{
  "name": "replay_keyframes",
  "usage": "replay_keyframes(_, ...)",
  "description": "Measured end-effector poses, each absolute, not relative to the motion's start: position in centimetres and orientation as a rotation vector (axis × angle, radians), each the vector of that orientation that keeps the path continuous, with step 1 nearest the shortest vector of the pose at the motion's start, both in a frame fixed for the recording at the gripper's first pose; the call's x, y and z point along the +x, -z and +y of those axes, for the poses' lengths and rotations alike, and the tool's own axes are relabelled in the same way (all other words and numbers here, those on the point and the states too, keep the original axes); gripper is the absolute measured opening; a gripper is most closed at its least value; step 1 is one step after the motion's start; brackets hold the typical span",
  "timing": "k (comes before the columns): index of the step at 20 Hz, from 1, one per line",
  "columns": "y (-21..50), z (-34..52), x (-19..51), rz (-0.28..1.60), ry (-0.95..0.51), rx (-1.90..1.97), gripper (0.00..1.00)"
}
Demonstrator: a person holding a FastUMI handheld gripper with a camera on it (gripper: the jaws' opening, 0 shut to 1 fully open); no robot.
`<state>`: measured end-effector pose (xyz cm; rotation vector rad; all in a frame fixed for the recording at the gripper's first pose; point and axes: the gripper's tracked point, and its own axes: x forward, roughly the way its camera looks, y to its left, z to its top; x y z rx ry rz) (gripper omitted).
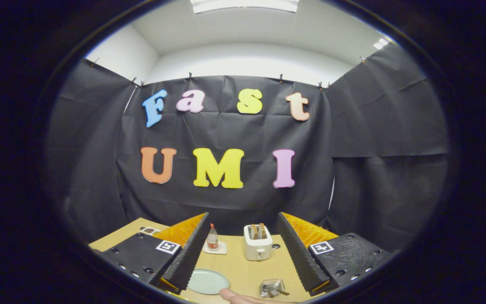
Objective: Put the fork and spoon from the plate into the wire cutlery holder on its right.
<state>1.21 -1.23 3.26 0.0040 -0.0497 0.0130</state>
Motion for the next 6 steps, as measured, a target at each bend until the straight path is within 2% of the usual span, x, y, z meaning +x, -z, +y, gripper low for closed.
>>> replay_keyframes(6, -2.4, -3.9, 1.8, -0.030, -0.002, 0.011, 0.95)
